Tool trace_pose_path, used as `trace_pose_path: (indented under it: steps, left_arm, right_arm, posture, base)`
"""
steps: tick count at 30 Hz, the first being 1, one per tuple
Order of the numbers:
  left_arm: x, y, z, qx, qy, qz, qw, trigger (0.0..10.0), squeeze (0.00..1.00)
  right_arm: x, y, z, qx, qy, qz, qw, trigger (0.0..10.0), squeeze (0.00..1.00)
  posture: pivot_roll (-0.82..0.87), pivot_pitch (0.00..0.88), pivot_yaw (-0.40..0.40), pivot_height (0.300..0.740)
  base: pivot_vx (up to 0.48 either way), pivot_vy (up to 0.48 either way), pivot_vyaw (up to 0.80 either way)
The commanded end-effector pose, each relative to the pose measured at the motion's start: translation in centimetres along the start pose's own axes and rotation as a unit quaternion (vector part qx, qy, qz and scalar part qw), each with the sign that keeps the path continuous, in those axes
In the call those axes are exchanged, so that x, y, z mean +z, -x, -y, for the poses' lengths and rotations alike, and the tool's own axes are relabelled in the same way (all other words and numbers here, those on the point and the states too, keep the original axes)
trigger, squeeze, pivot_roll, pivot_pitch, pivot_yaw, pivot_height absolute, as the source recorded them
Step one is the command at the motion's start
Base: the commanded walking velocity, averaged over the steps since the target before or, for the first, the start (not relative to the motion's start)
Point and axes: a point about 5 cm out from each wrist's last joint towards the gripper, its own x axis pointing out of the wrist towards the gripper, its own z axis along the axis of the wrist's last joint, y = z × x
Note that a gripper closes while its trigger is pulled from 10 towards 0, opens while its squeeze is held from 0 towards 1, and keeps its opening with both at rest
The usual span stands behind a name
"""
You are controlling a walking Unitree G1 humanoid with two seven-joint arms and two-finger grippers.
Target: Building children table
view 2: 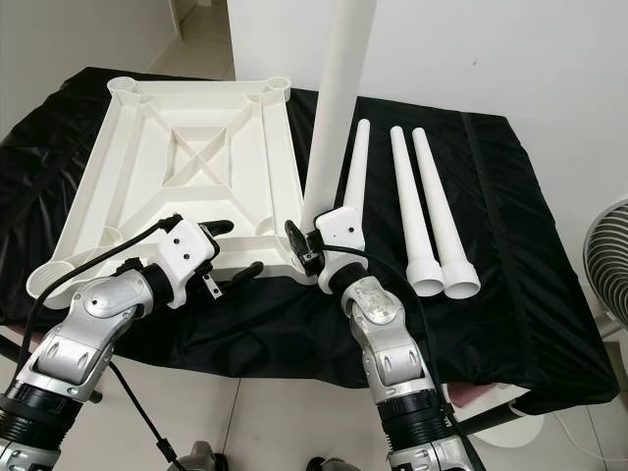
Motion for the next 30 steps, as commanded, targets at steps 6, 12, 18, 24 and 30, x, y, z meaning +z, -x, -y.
trace_pose_path:
  steps: [6, 12, 18, 24, 30]
  left_arm:
    - [0.0, 0.1, 0.3, -0.012, 0.003, 0.0, 1.0, 10.0, 0.0]
    - [0.1, 0.1, 0.2, -0.013, 0.002, 0.001, 1.0, 10.0, 0.0]
    - [0.2, 0.1, 0.2, -0.013, 0.002, 0.001, 1.0, 10.0, 0.0]
    - [0.2, 0.2, 0.3, -0.013, 0.001, 0.0, 1.0, 10.0, 0.0]
    - [0.2, 0.4, 0.2, -0.009, 0.003, -0.001, 1.0, 10.0, 0.0]
  right_arm:
    - [-3.4, 0.8, 0.2, -0.021, -0.043, -0.085, 0.995, 10.0, 0.0]
    - [-2.9, -0.1, 0.6, -0.022, -0.081, -0.09, 0.992, 10.0, 0.0]
    - [-2.1, -1.2, 1.6, -0.005, -0.078, -0.1, 0.992, 10.0, 0.0]
    - [-2.5, -1.4, 2.0, 0.004, -0.052, -0.126, 0.991, 10.0, 0.0]
    - [-3.1, -1.0, 1.3, 0.007, -0.035, -0.127, 0.991, 10.0, 0.0]
  posture:
    - [0.2, 0.131, -0.012, 0.74]
    - [0.2, 0.135, -0.008, 0.74]
    - [0.21, 0.137, -0.009, 0.74]
    - [0.21, 0.144, -0.016, 0.74]
    - [0.22, 0.147, -0.017, 0.74]
  base:
    - [0.0, 0.0, 0.0]
    - [0.0, 0.0, 0.0]
    - [0.0, 0.0, 0.0]
    - [0.0, 0.0, 0.0]
    - [0.0, 0.0, 0.0]
